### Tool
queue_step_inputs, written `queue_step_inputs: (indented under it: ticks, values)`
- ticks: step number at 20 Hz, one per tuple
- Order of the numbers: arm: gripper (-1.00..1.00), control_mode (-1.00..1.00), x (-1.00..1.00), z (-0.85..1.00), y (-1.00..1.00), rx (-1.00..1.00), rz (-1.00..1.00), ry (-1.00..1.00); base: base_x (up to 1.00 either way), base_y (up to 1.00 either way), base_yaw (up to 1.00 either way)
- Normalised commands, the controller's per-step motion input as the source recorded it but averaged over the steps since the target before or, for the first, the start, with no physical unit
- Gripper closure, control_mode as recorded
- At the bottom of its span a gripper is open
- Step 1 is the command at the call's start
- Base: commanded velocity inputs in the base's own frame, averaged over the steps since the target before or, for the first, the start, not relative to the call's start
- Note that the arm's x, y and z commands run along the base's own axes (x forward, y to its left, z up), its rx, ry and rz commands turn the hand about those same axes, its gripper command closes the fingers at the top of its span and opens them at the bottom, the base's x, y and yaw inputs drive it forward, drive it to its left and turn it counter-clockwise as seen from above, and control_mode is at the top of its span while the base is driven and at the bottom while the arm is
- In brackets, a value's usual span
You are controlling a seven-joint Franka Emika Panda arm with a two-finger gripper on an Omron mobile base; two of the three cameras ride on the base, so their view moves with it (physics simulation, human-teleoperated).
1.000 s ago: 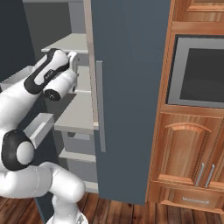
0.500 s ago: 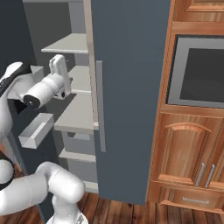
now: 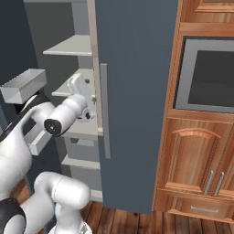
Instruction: Pick up the frozen chicken drumstick from the freezer, place it on any shelf in the fridge, and close the fridge and freezer doors when done.
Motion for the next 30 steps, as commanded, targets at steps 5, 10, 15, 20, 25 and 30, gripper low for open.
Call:
queue_step_inputs:
  ticks: [5, 10, 15, 20, 25, 30]
  values:
    - [-1.00, -1.00, -1.00, 0.89, -0.24, -0.28, 0.11, 0.44, 0.00, 0.00, 0.00]
    - [-1.00, -1.00, -0.93, 0.91, -0.01, -0.26, 0.05, 0.53, 0.00, 0.00, 0.00]
    - [-1.00, -1.00, -0.78, 0.82, 0.00, -0.34, 0.01, 0.60, 0.00, 0.00, 0.00]
    - [-1.00, -1.00, -0.92, 0.46, 0.00, -0.36, 0.02, 0.52, 0.00, 0.00, 0.00]
    - [-1.00, -1.00, -0.60, -0.23, 0.38, -0.05, 0.13, 0.04, 0.00, 0.00, 0.00]
    - [-1.00, -1.00, -0.45, -0.53, 0.84, -0.09, 0.18, 0.00, 0.00, 0.00, 0.00]
